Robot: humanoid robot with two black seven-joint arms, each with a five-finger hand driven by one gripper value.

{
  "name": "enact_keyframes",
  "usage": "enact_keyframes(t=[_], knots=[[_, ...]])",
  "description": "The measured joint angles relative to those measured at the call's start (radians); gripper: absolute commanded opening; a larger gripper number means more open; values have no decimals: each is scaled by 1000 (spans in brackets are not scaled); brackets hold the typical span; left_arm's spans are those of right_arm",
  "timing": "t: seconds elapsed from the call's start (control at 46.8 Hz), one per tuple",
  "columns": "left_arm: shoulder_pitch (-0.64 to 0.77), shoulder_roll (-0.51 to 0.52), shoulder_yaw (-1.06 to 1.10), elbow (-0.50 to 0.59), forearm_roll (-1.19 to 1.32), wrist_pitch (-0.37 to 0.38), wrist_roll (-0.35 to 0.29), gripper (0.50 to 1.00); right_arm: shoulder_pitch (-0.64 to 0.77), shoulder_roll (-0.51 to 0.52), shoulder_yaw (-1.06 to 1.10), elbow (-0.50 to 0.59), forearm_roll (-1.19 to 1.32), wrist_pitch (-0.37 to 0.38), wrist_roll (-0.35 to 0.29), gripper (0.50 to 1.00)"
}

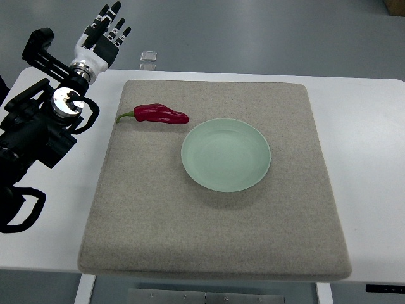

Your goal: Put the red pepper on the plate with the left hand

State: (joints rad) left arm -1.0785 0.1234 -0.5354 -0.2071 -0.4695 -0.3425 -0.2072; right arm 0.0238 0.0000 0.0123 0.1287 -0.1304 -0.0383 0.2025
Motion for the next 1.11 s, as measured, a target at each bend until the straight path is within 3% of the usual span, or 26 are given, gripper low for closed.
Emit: enact_keyframes(t=[1.111], knots=[[9,6,6,2,2,2,-21,992,0,0,0,0,0,0,0,928]])
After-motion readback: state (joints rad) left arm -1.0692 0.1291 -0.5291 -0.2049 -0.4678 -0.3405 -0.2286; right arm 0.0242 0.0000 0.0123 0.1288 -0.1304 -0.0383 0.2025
